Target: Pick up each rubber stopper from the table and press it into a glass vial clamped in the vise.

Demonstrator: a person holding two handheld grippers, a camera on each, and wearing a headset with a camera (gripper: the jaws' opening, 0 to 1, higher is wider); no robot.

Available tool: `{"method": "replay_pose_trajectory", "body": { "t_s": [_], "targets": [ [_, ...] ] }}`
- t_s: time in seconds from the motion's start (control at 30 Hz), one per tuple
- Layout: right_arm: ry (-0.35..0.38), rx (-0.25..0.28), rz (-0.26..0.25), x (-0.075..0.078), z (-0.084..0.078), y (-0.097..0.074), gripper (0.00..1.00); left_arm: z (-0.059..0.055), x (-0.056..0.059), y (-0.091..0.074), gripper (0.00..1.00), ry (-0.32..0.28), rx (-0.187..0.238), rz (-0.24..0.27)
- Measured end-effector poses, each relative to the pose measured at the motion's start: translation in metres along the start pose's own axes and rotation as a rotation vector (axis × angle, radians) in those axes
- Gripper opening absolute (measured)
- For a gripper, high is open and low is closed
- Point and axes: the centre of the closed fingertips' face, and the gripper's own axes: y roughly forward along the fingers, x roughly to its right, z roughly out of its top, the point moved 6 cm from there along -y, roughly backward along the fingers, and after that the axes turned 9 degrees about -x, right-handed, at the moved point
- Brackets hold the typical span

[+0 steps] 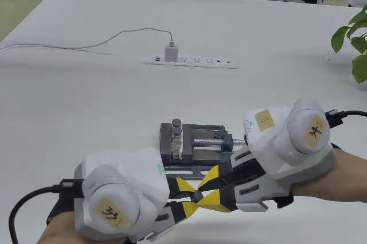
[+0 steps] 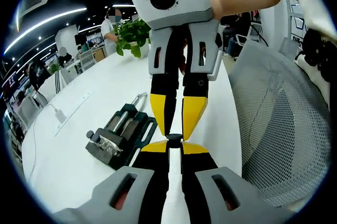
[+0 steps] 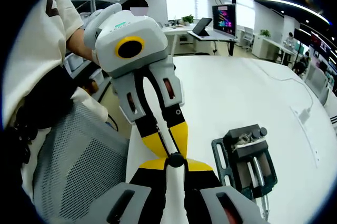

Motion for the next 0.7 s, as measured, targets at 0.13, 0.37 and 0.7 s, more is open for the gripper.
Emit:
{"method": "replay_pose_trajectory", "body": {
  "t_s": [0.13, 0.37, 0.7],
  "targets": [
    [-0.006, -0.005, 0.007, 0.0, -0.001, 0.0, 0.07, 0.0, 0.001, 0.0, 0.03, 0.02, 0.002, -0.006],
    [-0.027, -0.016, -0.004, 0.0, -0.001, 0.001, 0.07, -0.002, -0.001, 0.002, 0.04, -0.023, 0.023, -0.015],
    [-0.023, -0.036, -0.018, 0.004, -0.004, 0.002, 0.07, -0.019, -0.004, 0.001, 0.24, -0.234, 0.082, -0.019]
  ]
}}
